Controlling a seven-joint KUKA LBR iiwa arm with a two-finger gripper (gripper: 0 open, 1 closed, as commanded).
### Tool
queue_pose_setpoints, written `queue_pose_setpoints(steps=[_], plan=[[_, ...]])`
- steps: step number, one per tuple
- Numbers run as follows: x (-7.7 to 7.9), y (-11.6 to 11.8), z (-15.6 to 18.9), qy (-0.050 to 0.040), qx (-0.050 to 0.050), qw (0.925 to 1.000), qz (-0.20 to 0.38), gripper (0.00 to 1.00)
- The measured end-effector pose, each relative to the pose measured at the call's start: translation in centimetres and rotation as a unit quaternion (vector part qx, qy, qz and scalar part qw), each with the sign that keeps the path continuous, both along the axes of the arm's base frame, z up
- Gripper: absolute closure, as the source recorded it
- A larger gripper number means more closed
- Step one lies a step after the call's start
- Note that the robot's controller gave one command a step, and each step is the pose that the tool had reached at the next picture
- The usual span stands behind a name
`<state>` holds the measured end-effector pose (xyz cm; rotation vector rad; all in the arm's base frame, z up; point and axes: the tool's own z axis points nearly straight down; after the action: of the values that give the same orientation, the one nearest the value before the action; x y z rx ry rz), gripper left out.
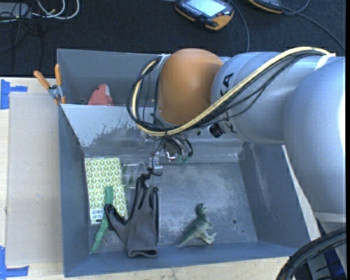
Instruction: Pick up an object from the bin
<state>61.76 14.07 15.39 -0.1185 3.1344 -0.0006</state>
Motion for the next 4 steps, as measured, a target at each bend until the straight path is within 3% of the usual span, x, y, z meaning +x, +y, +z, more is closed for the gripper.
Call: queue_pose_setpoints(steps=[1, 2, 3, 4], plan=[[-2.8, 0.8, -4.0, 0.0017, 0.0, 0.9824, 0.187, 0.0], [-4.7, 0.8, -6.4, -0.0089, 0.001, 0.9414, 0.337, 0.0], [-3.7, -3.1, -6.9, -0.0123, 0.003, 0.9403, 0.34, 0.0], [-3.4, -5.6, -7.1, -0.0106, 0.0, 0.9416, 0.337, 0.0]])
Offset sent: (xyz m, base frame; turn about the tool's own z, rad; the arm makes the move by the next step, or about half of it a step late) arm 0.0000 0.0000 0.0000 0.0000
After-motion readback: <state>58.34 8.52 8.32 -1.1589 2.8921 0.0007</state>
